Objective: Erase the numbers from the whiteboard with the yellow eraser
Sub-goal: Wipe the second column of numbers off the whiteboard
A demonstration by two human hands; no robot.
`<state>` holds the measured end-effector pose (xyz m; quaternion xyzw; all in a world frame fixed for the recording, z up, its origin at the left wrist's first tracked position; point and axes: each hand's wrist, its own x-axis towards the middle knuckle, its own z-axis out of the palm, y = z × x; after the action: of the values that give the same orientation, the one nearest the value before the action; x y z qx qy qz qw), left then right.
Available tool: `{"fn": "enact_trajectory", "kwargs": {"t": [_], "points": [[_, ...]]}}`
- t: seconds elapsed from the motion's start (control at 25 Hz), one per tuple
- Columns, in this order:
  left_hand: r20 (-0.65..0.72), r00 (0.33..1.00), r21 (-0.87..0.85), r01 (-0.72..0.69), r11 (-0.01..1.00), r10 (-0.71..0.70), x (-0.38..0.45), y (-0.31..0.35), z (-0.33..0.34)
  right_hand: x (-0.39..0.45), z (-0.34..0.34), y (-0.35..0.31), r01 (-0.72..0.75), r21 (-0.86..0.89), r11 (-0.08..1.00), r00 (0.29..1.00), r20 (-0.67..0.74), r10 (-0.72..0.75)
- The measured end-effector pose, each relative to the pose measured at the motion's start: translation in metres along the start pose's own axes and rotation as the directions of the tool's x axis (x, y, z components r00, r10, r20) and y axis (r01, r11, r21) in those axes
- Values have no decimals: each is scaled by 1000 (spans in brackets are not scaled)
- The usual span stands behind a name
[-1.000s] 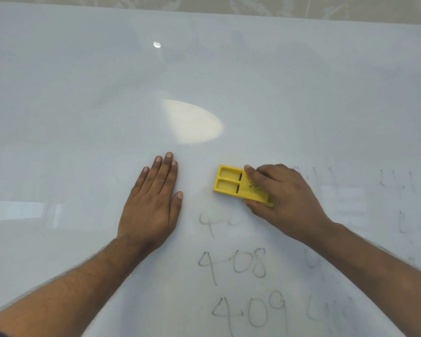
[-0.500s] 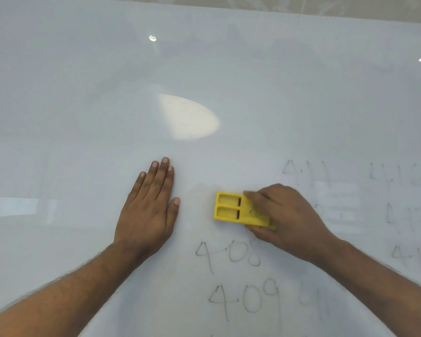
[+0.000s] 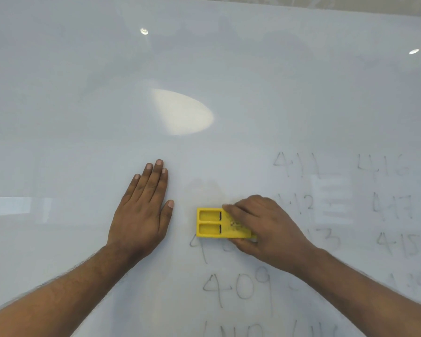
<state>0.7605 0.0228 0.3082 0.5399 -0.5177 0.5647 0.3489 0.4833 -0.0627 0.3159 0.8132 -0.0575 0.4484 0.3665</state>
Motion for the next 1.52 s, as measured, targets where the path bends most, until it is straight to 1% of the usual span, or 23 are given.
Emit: {"fn": "enact_trajectory", "kwargs": {"t": [0.08, 0.12, 0.24, 0.28, 0.32, 0.4, 0.56, 0.68, 0.76, 0.8, 0.88, 0.92, 0.96, 1.0, 1.04, 1.08, 1.2, 1.28, 1.32, 1.4, 1.48, 1.52], "points": [[-5, 1000, 3, -5, 1000, 5, -3, 1, 0, -6, -5, 8, 57, -35, 998, 998, 35, -56], [-4, 1000, 1, -3, 1000, 3, -5, 2, 1, -6, -7, 14, 39, -57, 998, 999, 28, -37], [10, 1000, -6, 11, 1000, -11, -11, 3, 2, 2, -10, 20, -157, -59, 986, 985, -82, 152], [12, 1000, -7, 13, 1000, -13, -12, 3, 2, 4, -8, 18, -207, -40, 978, 972, -119, 201], [13, 1000, -6, 12, 1000, -12, -14, 4, 3, 6, -5, 13, -225, -25, 974, 965, -143, 219], [10, 1000, -6, 5, 1000, -5, -16, 4, 3, 4, 3, 2, -176, -17, 984, 976, -131, 172], [11, 1000, 0, -15, 1000, 15, -21, 2, 5, -24, 14, -12, -8, 12, 1000, 999, -39, 8], [18, 1000, 11, -20, 1000, 20, -27, 2, 5, -48, 9, -9, 80, 3, 997, 995, 57, -80], [26, 1000, 9, -18, 1000, 18, -31, 4, 4, -54, 1, 3, 97, -38, 995, 992, 82, -93], [30, 999, 7, -14, 1000, 14, -32, 5, 4, -54, -3, 10, 58, -54, 997, 997, 60, -55], [39, 999, 7, -4, 1000, 4, -36, 7, 4, -48, -9, 20, -94, -54, 994, 995, -43, 91], [41, 999, 6, 0, 1000, 0, -38, 8, 4, -45, -9, 21, -168, -45, 985, 982, -97, 163], [43, 999, 3, 3, 1000, -3, -40, 9, 4, -43, -8, 19, -218, -36, 975, 968, -133, 212], [46, 999, 0, 6, 1000, -6, -43, 10, 5, -42, -4, 14, -235, -24, 972, 962, -148, 229], [48, 999, -3, 8, 1000, -8, -45, 11, 5, -44, 1, 7, -215, -7, 977, 967, -138, 212], [51, 999, -6, 11, 1000, -10, -48, 12, 5, -48, 6, 0, -166, 8, 986, 980, -109, 166], [51, 999, -6, 20, 1000, -19, -56, 15, 6, -56, 17, -21, 28, 4, 1000, 999, 24, -29], [45, 999, -16, 21, 1000, -20, -61, 17, 6, -51, 17, -22, 72, -23, 997, 997, 43, -71], [43, 999, -15, 21, 1000, -20, -63, 17, 6, -46, 17, -22, 55, -31, 998, 998, 23, -55], [43, 999, -13, 21, 1000, -21, -66, 18, 7, -31, 17, -22, -45, -27, 999, 998, -48, 43], [42, 999, -16, 29, 999, -28, -70, 20, 7, -14, 19, -28, -150, 11, 989, 982, -110, 151], [43, 999, -16, 35, 999, -34, -71, 22, 7, -8, 21, -33, -170, 34, 985, 977, -125, 173]]}}
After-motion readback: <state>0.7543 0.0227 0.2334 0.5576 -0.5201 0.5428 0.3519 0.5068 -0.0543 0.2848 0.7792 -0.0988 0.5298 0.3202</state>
